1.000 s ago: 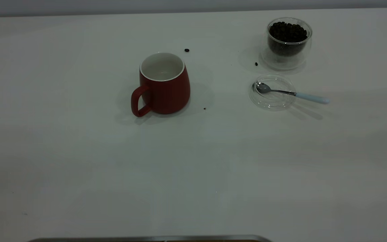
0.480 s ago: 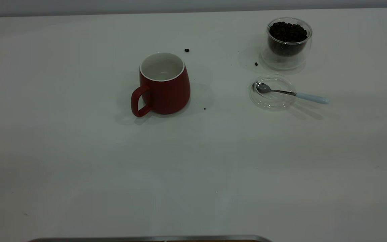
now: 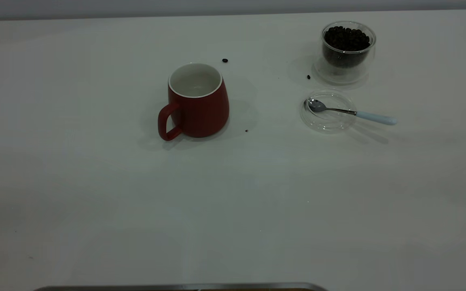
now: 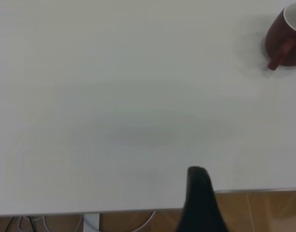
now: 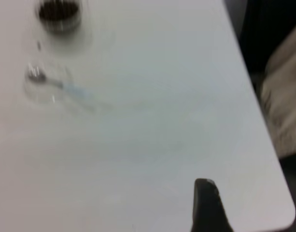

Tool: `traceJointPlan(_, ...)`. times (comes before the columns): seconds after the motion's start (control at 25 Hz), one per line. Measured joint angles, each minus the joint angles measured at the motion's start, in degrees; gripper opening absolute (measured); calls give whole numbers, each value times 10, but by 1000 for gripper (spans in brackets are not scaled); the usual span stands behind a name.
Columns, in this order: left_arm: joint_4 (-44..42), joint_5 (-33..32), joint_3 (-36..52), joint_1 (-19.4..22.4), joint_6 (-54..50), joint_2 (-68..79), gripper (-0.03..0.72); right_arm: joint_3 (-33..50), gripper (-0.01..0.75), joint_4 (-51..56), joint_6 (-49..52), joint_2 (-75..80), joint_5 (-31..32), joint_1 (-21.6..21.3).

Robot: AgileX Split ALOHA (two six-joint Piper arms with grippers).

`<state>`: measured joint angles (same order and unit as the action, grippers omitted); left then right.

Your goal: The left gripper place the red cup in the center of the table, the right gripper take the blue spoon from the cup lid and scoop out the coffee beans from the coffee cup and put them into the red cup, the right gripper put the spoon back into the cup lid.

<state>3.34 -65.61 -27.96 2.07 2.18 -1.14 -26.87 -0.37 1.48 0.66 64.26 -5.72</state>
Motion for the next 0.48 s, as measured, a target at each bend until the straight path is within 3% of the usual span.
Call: traceJointPlan(0.48, 0, 0, 0, 0, 0, 0, 587, 0, 494, 0, 0, -15, 4, 25)
